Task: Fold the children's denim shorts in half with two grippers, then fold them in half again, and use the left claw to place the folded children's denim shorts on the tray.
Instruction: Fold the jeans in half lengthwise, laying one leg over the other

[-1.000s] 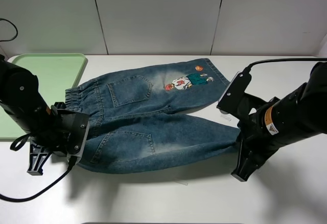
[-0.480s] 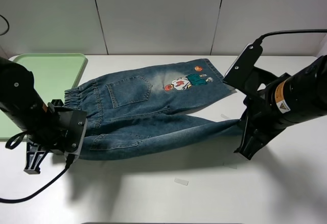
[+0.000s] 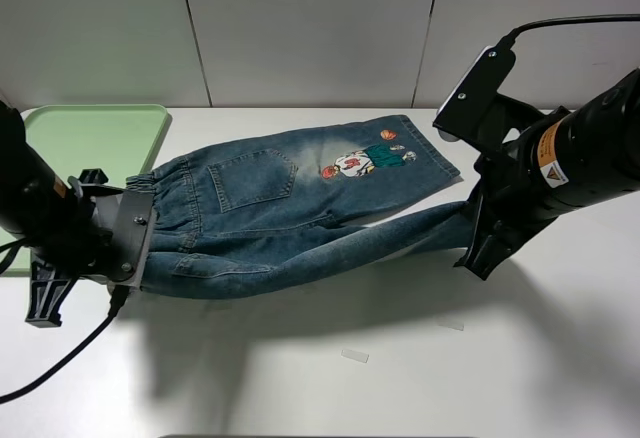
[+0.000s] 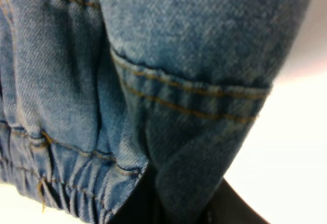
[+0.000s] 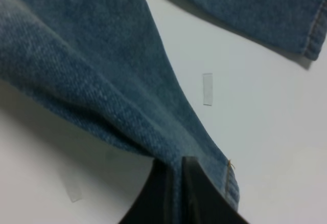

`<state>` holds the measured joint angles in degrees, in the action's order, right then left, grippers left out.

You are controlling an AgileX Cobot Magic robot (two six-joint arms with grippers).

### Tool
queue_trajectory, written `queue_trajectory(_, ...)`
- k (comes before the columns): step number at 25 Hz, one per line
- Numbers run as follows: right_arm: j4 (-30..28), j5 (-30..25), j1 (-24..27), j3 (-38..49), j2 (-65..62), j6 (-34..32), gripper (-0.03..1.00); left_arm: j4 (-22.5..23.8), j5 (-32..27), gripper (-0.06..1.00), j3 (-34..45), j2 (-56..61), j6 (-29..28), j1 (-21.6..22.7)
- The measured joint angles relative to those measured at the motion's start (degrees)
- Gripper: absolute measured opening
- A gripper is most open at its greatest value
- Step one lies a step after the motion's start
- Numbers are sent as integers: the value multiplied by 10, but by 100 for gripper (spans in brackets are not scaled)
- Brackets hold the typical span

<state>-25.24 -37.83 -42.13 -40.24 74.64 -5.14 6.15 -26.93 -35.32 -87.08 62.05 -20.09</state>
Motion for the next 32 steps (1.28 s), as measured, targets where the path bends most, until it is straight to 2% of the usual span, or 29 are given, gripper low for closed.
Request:
queue_trajectory(7,-2,-2,0,-1,0,0,-3,0,-32,10,0,24,-1,0)
queue_trajectory(13,-4,-28,0,-55,1,0,-3,0,-47,10,0,40,-7,0)
queue_trajectory(24,-4,-57,0,-90,1,0,-3,72,-76,9,0,87,-114,0)
queue_trajectory(32,-4,-72,0,-90,1,0,-3,75,-107,9,0,136,-126,-1)
